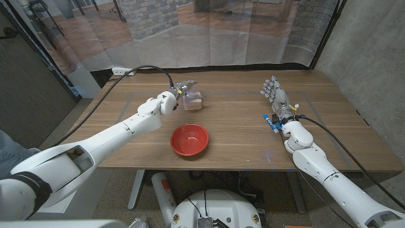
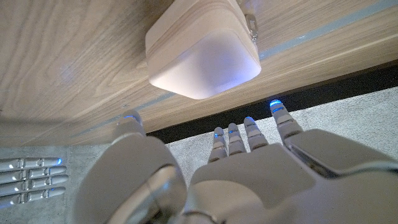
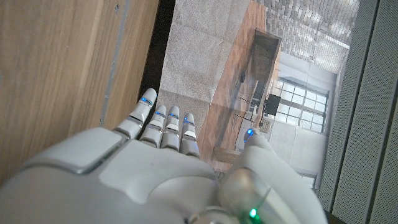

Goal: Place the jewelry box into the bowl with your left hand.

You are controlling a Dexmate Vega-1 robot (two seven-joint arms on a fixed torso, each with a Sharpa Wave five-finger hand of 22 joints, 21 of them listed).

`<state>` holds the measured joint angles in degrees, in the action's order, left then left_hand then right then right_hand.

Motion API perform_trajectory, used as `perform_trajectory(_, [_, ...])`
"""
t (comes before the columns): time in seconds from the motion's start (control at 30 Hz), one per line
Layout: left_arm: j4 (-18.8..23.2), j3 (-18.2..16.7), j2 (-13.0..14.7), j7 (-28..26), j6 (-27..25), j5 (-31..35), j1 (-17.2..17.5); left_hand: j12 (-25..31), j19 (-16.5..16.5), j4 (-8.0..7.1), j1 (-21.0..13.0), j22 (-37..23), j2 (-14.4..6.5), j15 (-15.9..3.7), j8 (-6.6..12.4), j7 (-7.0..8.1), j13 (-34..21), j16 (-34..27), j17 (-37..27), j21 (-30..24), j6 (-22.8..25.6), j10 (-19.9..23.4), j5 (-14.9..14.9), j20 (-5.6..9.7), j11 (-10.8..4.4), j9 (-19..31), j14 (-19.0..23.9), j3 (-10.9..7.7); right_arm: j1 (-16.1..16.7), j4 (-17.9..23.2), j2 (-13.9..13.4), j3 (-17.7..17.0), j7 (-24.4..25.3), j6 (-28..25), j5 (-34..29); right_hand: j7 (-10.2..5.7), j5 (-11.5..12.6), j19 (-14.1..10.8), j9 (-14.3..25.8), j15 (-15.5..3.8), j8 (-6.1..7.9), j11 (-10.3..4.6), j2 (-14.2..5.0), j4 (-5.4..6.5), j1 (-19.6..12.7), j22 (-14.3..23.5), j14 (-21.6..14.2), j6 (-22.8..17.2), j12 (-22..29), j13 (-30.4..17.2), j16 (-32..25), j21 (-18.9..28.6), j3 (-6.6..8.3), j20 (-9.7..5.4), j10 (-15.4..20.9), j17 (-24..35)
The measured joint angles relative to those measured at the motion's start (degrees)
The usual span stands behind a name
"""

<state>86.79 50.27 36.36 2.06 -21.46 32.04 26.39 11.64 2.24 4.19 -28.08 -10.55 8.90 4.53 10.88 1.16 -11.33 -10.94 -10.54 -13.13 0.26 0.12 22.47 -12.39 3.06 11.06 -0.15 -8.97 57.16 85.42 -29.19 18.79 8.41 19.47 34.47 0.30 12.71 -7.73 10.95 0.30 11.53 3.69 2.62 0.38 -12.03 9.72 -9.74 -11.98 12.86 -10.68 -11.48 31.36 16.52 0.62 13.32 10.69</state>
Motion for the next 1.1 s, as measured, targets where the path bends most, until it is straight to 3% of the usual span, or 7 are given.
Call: perform_trajectory(1.1, [-4.0,2.4,-2.1,1.8,0.0,-0.2,-1.9,-0.2,1.6,0.24,0.0,0.0,0.0,0.30,-0.07,0.60,-0.3,0.0,0.0,0.0,-1.8,-1.5,0.4,0.42,0.34,0.3,-0.3,1.17,0.6,0.5,0.1,-0.2,0.8,-0.5,0.4,-0.20,0.0,-0.4,0.0,0.00,0.00,-0.20,0.00,0.00,0.0,0.0,0.0,-0.2,0.0,0.0,0.0,-0.9,0.00,0.40,0.2,0.0])
